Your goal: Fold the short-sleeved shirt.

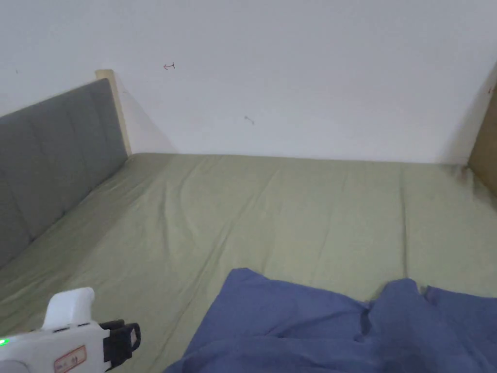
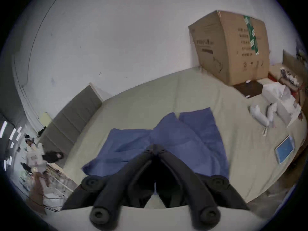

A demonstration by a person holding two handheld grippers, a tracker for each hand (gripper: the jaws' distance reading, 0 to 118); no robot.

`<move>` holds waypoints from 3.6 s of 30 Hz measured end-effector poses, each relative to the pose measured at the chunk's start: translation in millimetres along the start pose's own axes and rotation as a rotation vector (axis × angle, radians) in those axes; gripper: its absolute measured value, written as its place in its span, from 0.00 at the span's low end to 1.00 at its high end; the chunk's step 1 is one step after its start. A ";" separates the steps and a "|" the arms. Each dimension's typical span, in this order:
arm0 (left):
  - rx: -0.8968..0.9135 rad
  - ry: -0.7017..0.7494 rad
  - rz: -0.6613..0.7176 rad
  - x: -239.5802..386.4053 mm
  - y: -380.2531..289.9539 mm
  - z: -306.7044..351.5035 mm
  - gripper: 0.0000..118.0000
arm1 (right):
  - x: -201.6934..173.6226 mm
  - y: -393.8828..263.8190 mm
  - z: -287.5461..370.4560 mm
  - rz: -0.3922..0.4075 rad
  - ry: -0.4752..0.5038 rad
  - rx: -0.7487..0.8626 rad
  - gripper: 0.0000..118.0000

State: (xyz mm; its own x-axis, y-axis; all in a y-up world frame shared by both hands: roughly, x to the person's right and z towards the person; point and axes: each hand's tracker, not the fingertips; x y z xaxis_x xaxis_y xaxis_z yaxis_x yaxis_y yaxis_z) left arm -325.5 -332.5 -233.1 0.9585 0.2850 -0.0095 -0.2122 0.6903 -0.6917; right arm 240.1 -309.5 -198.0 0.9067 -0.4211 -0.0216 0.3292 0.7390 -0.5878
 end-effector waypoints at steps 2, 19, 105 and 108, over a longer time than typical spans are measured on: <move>-0.097 0.031 0.028 -6.7 -1.7 -20.8 0.01 | -3.8 -4.8 -1.0 0.020 -0.031 0.006 0.00; -0.199 -0.015 -0.026 -28.2 -9.7 -105.1 0.04 | 16.3 -5.9 -37.4 0.065 -0.080 -0.146 0.00; 0.335 -0.047 -0.158 122.0 327.1 -175.0 0.04 | -44.3 428.7 -141.9 0.394 -0.359 0.303 0.00; 0.210 -0.027 -0.164 97.4 266.6 -206.8 0.04 | 2.8 331.6 -167.9 0.339 -0.301 0.111 0.00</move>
State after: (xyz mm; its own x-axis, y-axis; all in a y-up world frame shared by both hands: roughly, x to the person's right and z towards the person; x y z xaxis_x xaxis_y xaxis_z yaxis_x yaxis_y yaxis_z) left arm -249.3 -258.2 -567.7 0.9784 0.1735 0.1121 -0.0916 0.8507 -0.5175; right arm 307.6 -153.9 -528.8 0.9988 0.0127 0.0475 0.0127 0.8671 -0.4979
